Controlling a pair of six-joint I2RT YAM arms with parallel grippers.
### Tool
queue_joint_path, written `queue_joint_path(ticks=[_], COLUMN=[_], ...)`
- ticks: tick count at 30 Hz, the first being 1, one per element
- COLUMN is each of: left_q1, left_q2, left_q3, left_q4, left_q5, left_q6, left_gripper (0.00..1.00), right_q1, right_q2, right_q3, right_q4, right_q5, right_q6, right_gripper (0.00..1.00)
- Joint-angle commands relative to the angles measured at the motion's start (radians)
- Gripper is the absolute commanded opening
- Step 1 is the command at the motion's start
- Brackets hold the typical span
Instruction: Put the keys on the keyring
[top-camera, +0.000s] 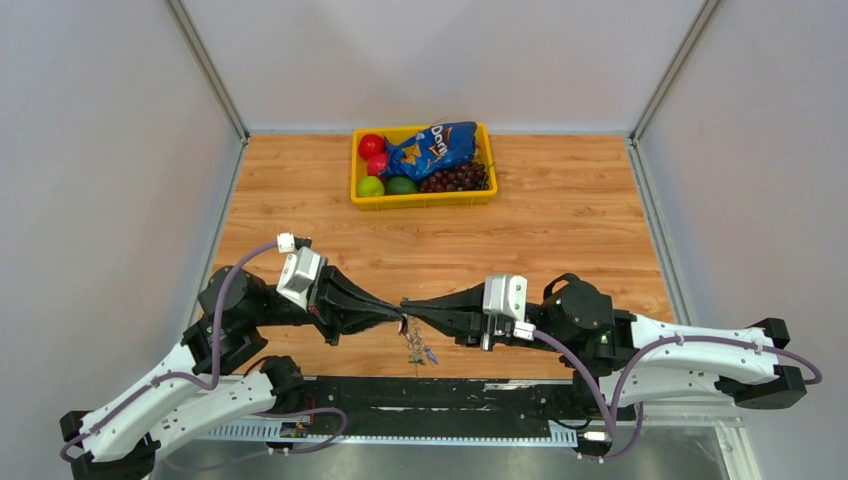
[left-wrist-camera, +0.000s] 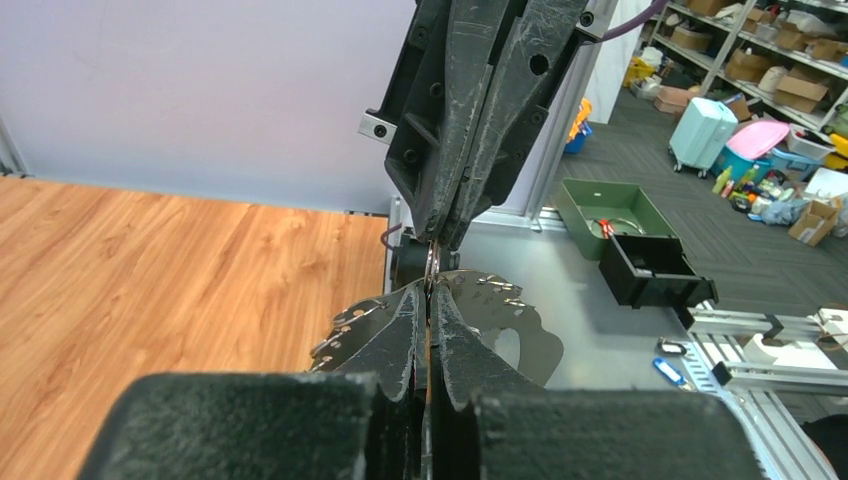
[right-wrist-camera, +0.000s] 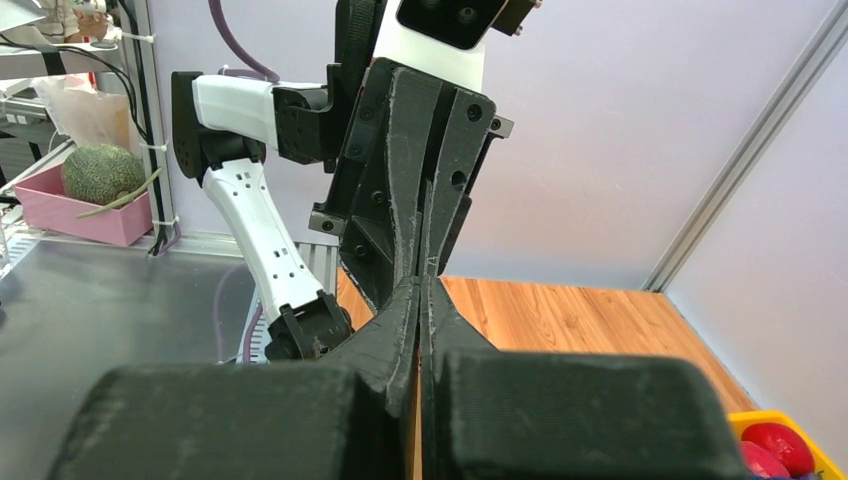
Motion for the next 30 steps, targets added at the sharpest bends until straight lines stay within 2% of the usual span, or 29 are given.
queue_joint_path(ticks=[1,6,11,17,23,30], left_q1=[0.002,0.001,0.000,0.001,0.002,0.000], left_q2=[-0.024,-0.030,-0.013,0.008,0.048,0.099], left_q3=[0.010,0.041,0.095,0.152,0.227,0.306], left_q4=[0.057,-0.005,-0.150,-0.302,-0.459,-0.609], left_q5=[0.015,-0.005,-0.040,-0.059,-0.054,-0.043], left_q6=[-0.004,0.020,0.072,0.130,0.186,0.254], left_gripper=[0.00,0.00,0.00,0.00,0.00,0.00], right_q1=[0.011,0.009,0.010,0.009,0.008,0.007], right_q2=[0.001,0.005,-0.037,-0.040,0.048,0.165], right_q3=[0.058,0.084,0.121,0.203,0.331,0.429], right_q4=[-0.001,-0.077,-0.184,-0.424,-0.665,-0.798], right_q5=[0.015,0.082,0.119,0.129,0.105,0.034], right_q6=[0.021,0.055,0.095,0.138,0.167,0.164], right_gripper=[0.00,0.01,0.28,0.45,0.48,0.45])
